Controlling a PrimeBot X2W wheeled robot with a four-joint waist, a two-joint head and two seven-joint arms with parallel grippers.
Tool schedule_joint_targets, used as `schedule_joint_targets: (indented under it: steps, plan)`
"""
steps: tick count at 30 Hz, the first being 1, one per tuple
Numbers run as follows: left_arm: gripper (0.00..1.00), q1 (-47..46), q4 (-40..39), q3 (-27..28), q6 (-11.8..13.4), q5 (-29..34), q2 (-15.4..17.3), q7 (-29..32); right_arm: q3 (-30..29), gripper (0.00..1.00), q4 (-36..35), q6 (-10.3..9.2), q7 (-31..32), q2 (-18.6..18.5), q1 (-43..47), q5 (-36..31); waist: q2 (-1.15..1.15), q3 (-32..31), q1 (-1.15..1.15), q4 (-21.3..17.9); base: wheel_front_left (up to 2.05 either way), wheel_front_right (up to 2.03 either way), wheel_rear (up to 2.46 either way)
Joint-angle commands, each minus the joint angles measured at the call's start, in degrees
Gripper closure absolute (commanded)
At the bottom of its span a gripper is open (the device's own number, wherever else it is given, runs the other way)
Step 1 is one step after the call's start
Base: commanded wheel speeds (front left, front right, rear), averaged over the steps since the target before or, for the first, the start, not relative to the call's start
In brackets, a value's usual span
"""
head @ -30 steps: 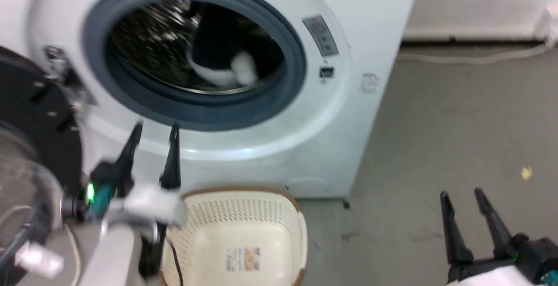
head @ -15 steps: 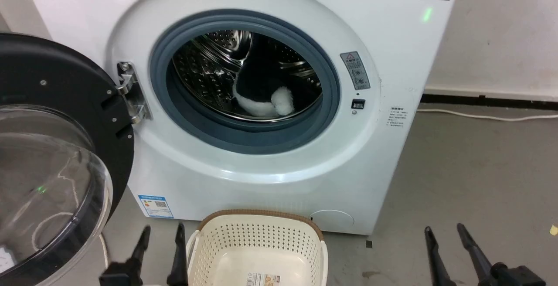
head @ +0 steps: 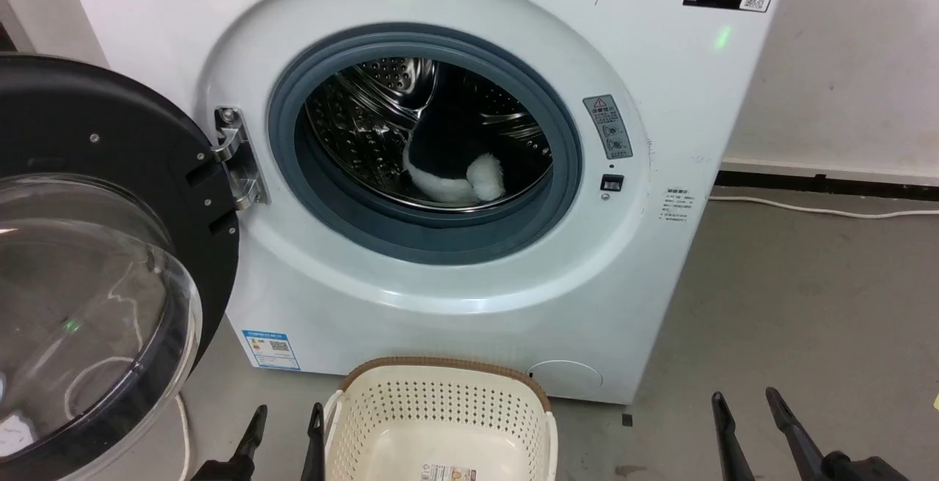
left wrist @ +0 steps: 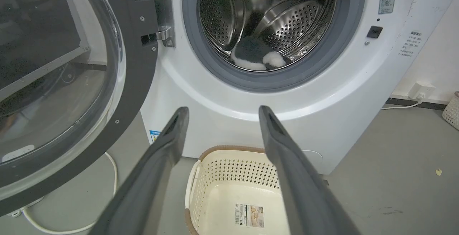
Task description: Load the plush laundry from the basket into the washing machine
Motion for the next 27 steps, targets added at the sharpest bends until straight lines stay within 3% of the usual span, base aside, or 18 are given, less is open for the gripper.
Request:
schedule_joint_targets:
  steps: [1,27]
  plan:
    - [1.00,0.02,-0.06,-0.01,0.00,-0.02,0.00,0.00,0.00,1.00,0.02,0.00,0.00,0.00,0.00,0.00,0.00,0.00,0.00,0.03,0.00,0.00,0.00]
    - [1.00,-1.21,-1.81,1.41,-0.66,2.47,-1.20,2.61,-0.21,1.00,-0.61,-0.01,2.65,0.06,-1.95,-1.75,0.00,0.77,0.00,-0.58,0.00,0.00,0.00]
